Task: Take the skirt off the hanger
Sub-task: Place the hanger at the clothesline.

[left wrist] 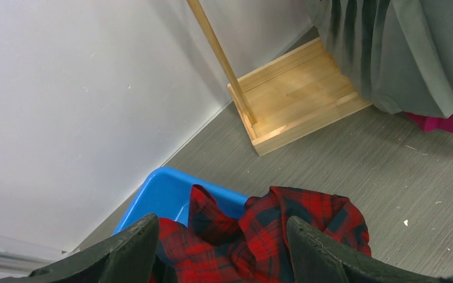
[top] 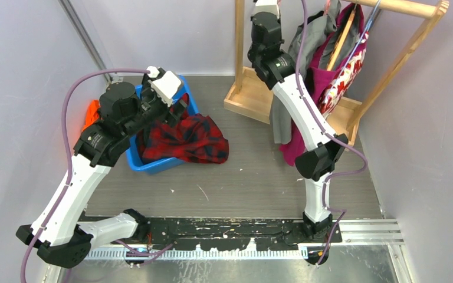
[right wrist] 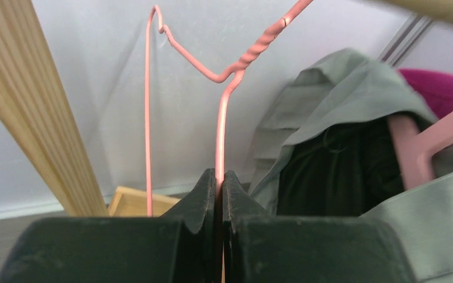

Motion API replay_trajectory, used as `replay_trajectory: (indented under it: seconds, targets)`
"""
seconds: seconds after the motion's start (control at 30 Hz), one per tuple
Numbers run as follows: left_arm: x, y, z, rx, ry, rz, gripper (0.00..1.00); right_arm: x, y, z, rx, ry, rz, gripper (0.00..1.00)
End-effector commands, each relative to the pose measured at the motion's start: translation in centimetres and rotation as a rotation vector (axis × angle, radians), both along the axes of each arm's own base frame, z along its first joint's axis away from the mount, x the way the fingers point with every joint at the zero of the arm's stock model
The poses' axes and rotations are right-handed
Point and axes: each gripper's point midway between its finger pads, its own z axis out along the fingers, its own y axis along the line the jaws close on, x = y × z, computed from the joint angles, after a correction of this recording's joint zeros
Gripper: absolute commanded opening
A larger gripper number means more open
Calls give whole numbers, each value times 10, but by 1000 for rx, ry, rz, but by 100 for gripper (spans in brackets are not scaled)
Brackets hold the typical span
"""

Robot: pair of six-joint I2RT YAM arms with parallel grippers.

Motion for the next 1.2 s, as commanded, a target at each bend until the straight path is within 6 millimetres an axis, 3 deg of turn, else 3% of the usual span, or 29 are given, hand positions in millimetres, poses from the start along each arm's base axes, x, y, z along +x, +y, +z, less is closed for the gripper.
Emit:
replay_trajectory:
  seconds: [0.0,0.1,0.23,0.3,0.37,0.47,0.73,0.93,1.17]
  targets:
    - [0,2,12,-5,-47,4,78,-7,-2,-8,99,-5,18,1]
    - [-1,1,11,-12,-47,-2,78,-12,-2,-24,119,32,23,1]
    - [-1,1,4,-13,-32,0,79,-18,-9,-22,105,56,-7,2]
    - [-1,1,0,-17,-21,3,79,-23,-12,-16,94,56,-15,16]
    - [-1,0,-3,-23,-11,6,79,-29,-13,-10,77,53,-2,43]
    - [2,0,-9,-29,7,22,79,-39,-13,-2,54,51,30,65]
    - [17,3,-34,-38,83,110,77,-70,-13,23,52,18,114,95]
    - [37,20,-56,-101,139,301,77,-98,-9,42,68,-12,193,96]
    - [54,34,-102,-235,294,434,76,-125,-23,57,102,-63,200,95]
